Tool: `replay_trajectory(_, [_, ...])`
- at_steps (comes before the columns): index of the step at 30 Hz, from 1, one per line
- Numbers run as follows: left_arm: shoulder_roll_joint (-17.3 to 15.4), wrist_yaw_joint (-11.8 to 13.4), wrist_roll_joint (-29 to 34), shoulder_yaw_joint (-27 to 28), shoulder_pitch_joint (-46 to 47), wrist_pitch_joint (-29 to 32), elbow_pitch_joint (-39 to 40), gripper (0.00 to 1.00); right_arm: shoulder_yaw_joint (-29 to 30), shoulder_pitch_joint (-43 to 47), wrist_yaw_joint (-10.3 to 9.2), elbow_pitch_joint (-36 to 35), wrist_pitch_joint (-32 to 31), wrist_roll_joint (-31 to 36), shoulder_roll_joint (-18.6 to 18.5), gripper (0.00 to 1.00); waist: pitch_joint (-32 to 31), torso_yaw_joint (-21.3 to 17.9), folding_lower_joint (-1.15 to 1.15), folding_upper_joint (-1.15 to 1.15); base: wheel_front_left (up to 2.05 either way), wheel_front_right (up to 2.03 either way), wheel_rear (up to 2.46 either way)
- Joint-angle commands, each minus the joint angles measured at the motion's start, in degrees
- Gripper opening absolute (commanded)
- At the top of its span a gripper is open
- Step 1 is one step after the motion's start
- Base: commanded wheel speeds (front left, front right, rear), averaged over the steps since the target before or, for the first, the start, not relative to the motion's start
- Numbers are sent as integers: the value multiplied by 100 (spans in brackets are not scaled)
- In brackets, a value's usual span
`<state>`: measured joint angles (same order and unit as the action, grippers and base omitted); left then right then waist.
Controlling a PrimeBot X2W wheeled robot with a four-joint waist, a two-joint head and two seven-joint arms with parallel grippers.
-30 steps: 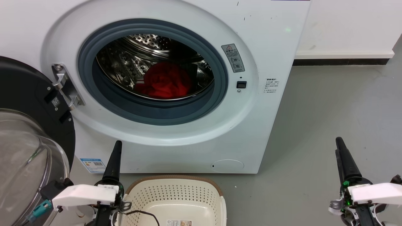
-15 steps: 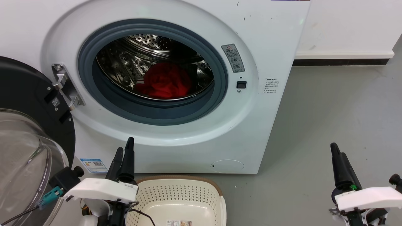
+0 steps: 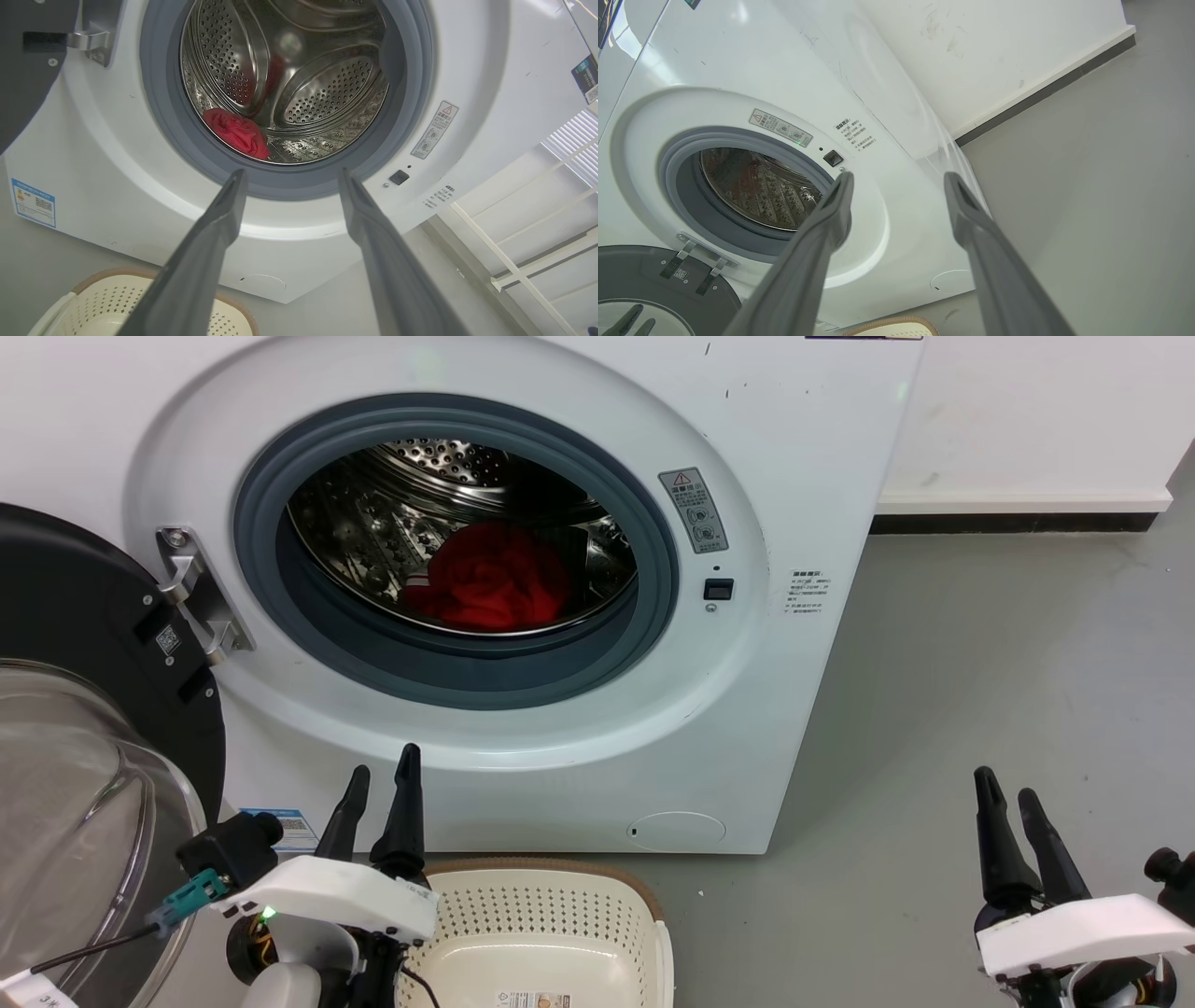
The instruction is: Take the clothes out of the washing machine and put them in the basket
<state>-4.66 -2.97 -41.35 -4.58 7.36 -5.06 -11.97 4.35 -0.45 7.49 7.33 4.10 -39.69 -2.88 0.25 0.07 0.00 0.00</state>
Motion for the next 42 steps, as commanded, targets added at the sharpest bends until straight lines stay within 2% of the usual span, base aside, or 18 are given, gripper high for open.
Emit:
replay_trajectory(1, [-39,33,166,-34,154,-51,48,100,-16,20,1,-109,47,174,-6,100,-1,0,0,0,0,0,0])
replay_trajectory(28, [-279,455,1842,-502,229,-482,2,100,-2,229,0,-474,157,2069,-4,100,-11,15,0,0,0,0,0])
replay_trajectory(42, [-281,659,2472,-490,104,-663,77,100,-6,294,0,-555,264,2801,-2,100,-1,15,0,0,0,0,0])
